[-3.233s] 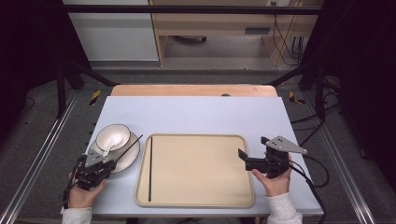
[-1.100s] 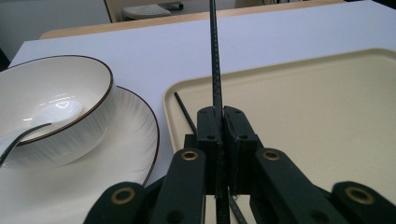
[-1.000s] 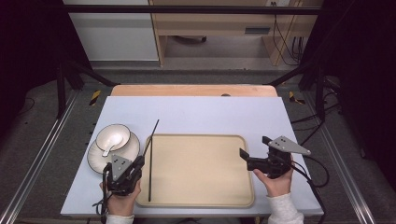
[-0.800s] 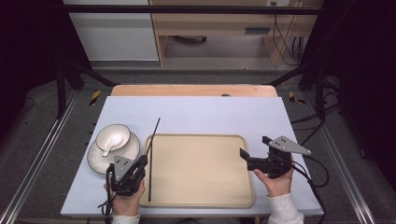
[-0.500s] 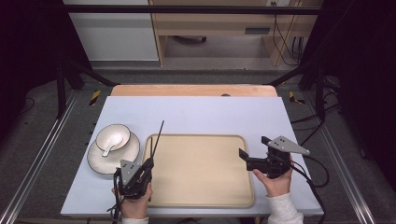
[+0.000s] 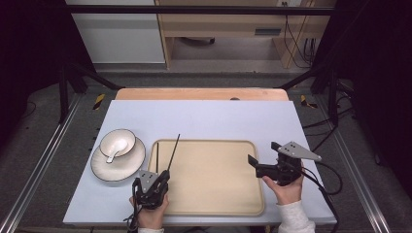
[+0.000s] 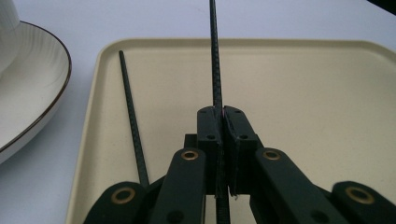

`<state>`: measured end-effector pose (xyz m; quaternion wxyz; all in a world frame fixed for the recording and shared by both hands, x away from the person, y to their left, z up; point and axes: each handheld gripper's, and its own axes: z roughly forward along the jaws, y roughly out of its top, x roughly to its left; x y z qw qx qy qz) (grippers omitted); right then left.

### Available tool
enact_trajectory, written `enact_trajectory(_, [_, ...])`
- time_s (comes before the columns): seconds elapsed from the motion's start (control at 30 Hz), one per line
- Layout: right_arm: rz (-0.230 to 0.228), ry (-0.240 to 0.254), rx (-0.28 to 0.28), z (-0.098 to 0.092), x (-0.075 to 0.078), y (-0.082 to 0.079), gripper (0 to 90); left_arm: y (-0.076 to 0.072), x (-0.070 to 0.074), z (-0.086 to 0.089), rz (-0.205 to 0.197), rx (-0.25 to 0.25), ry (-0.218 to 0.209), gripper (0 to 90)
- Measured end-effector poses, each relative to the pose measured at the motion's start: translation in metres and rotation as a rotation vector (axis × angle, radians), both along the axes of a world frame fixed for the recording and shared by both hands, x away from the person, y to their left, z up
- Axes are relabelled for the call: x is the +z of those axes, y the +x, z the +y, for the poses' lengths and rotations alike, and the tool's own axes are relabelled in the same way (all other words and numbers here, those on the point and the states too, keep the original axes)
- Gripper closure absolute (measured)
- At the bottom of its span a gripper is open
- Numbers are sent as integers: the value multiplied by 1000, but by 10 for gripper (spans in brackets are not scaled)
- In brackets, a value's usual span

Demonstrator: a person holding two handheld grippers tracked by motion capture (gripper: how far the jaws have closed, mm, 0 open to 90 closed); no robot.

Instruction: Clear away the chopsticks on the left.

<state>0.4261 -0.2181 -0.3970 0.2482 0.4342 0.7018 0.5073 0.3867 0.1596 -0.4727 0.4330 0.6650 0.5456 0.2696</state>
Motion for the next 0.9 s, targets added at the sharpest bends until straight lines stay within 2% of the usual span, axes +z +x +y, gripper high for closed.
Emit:
enact_trajectory(0.4, [6,-2,1,1,-1,0,42,6,-3,-5,56,-16,36,852])
enact_trajectory(0.43, [6,0,1,1,-1,0,42,7,-3,-6,70,-23,45,852])
enact_trajectory(0.73, [7,0,1,1,-1,0,42,9,-3,-8,94,-38,65,850])
enact_trajectory(0.9, [9,2,0,1,-1,0,42,11,-4,-10,122,-44,90,847])
